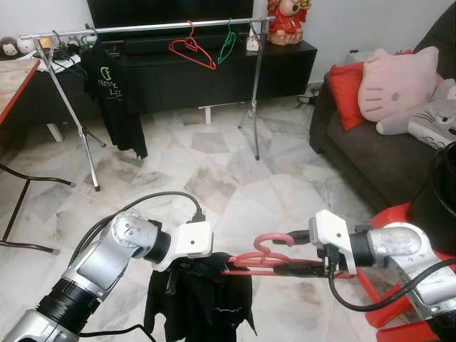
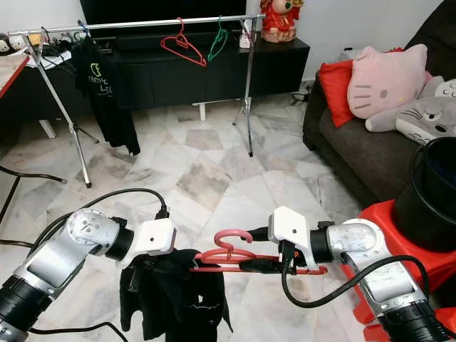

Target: Hang hanger

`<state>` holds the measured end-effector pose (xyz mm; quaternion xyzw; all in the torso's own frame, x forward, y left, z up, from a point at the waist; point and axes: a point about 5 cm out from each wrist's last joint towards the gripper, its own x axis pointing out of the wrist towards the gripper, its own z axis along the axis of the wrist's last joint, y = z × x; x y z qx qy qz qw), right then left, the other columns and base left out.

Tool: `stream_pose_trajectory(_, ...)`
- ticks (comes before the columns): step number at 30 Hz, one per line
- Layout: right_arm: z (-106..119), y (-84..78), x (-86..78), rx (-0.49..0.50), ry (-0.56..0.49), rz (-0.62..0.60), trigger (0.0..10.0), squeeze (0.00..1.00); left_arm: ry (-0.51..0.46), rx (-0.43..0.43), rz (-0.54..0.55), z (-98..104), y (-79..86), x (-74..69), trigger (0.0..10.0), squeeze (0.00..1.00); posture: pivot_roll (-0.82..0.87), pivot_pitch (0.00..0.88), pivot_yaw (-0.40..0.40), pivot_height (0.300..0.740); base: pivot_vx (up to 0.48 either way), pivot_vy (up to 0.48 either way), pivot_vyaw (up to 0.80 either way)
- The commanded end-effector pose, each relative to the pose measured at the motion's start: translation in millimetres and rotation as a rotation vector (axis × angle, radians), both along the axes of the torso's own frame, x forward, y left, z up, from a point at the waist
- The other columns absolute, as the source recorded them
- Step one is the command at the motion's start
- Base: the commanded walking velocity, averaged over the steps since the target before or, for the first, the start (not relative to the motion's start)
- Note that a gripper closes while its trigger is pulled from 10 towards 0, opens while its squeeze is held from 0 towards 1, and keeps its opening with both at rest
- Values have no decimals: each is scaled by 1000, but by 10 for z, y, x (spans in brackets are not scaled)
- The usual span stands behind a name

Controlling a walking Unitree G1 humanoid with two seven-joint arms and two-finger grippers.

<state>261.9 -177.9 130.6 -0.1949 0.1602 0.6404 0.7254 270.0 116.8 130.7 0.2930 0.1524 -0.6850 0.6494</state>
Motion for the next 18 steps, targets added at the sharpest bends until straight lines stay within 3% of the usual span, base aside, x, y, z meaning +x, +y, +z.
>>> stream_pose_trajectory(1,28,14,2,-38,-20,39,10000,0,-32,-20,-41,82,-62,-21,10000,0,-60,0,-29,740,0,0,0)
stream_pose_trajectory(9,-13,24,9,-77,-16,61,10000,0,-36,-23,-42,85,-76,-20,10000,0,-57,0,-32,740,0,0,0)
stream_pose_trajectory(10,-23,19,15,-83,-14,55,5882,0,-36,-24,-41,86,-76,-19,10000,0,-57,0,-32,740,0,0,0)
stream_pose_trajectory(11,-28,17,17,-85,-12,52,5882,0,-37,-25,-40,86,-76,-19,10000,0,-57,0,-32,740,0,0,0)
stream_pose_trajectory(13,-41,7,11,-92,-8,53,3333,0,-37,-25,-40,87,-80,-18,10000,0,-57,0,-32,740,0,0,0)
stream_pose_trajectory(16,-46,6,10,-94,-8,52,1333,0,-38,-26,-39,88,-80,-16,10000,0,-57,0,-32,740,0,0,0)
stream_pose_trajectory(17,-48,4,9,-94,-6,52,0,0,-40,-26,-38,89,-80,-12,10000,0,-57,0,-32,740,0,0,0)
stream_pose_trajectory(18,-48,4,8,-95,-5,52,0,0,-40,-26,-38,89,-80,-11,10000,0,-57,0,-32,740,0,0,0)
